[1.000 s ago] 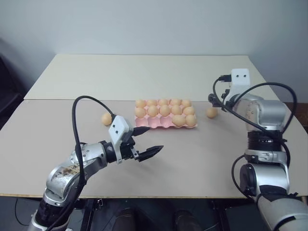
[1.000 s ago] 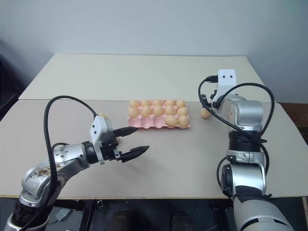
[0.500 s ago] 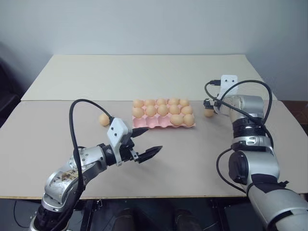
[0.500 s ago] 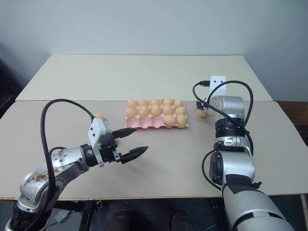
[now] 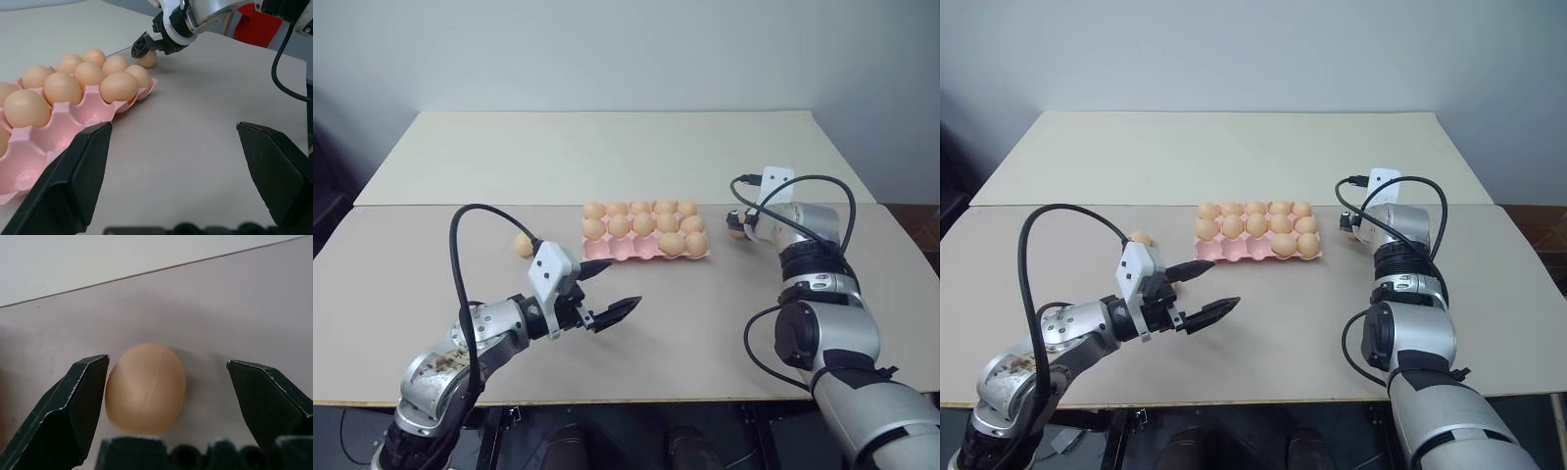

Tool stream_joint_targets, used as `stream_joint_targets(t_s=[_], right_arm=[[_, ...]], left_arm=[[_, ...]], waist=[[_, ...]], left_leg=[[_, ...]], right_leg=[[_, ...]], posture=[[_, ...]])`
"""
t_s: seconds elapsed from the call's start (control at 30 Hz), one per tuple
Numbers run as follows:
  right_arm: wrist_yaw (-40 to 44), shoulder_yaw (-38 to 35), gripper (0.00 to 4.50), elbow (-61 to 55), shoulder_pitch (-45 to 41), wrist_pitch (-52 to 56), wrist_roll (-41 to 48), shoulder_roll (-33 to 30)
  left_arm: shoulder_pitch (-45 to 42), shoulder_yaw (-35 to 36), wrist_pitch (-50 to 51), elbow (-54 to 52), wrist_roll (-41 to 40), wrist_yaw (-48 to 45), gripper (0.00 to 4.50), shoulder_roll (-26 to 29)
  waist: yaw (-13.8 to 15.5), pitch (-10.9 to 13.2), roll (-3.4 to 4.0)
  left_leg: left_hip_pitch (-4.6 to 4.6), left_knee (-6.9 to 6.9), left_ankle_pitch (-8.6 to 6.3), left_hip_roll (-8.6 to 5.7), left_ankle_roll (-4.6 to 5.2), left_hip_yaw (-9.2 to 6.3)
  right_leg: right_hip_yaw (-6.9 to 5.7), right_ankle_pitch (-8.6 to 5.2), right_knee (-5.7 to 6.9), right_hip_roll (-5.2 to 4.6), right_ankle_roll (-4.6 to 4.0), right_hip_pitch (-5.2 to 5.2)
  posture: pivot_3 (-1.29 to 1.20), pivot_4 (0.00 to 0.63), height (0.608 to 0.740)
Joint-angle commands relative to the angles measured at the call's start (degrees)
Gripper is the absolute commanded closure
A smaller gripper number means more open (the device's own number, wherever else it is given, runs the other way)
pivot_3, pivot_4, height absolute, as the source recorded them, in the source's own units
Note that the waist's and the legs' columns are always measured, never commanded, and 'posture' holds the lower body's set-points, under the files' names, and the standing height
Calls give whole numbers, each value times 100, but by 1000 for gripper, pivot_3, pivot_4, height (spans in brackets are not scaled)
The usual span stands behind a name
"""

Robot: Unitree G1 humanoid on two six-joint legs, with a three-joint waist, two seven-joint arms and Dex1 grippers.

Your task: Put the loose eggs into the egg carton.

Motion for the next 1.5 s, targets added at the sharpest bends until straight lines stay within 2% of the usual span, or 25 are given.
stream_joint_targets(t_s=[0.03,0.2,0.27,0.43,0.63,0.87,1.1,1.5], right_arm=[[-63,30,950,-47,-109,-290,-40,-19],[1,107,2635,-109,-74,-362,-43,-21],[7,102,2878,-166,-81,-294,-13,-30],[192,319,2965,-802,51,90,-29,-46],[1075,1008,3014,-3633,905,1140,259,-51],[2118,1391,3032,-5914,1519,1779,1059,52],[2425,1918,3090,-6382,1853,1966,1270,355],[2623,2475,3127,-5842,2003,1300,1034,687]], left_arm=[[-12,92,13,-253,-88,29,70,25],[-14,93,22,-251,-89,38,70,24],[-17,94,23,-247,-91,39,70,22],[36,153,7,-227,-54,46,70,62],[522,701,-82,-246,-10,121,70,241],[885,1075,-251,-332,-36,292,70,126],[941,1080,-259,-413,-48,435,70,18],[1032,1033,-213,-526,-52,601,70,-70]], waist=[[1,0,0],[0,0,0],[0,0,0],[1,0,1],[4,0,2],[20,0,2],[22,0,1],[9,0,1]], left_leg=[[0,0,0,0,0,0],[0,0,2,0,-3,0],[0,-1,2,0,-3,0],[-1,-1,2,0,-3,0],[-13,-5,1,3,-2,-1],[-22,-5,-10,4,18,0],[-21,-5,-11,3,20,0],[-20,-5,-11,3,19,0]], right_leg=[[0,0,0,0,0,0],[0,0,0,0,0,0],[0,0,0,0,0,0],[0,0,1,0,0,-1],[2,0,4,1,0,-19],[5,1,9,1,-1,-35],[4,1,7,1,-2,-34],[4,2,8,2,-3,-35]], posture=[[0,150,740],[0,150,740],[0,150,740],[0,150,740],[0,150,740],[0,150,740],[0,150,740],[0,150,740]])
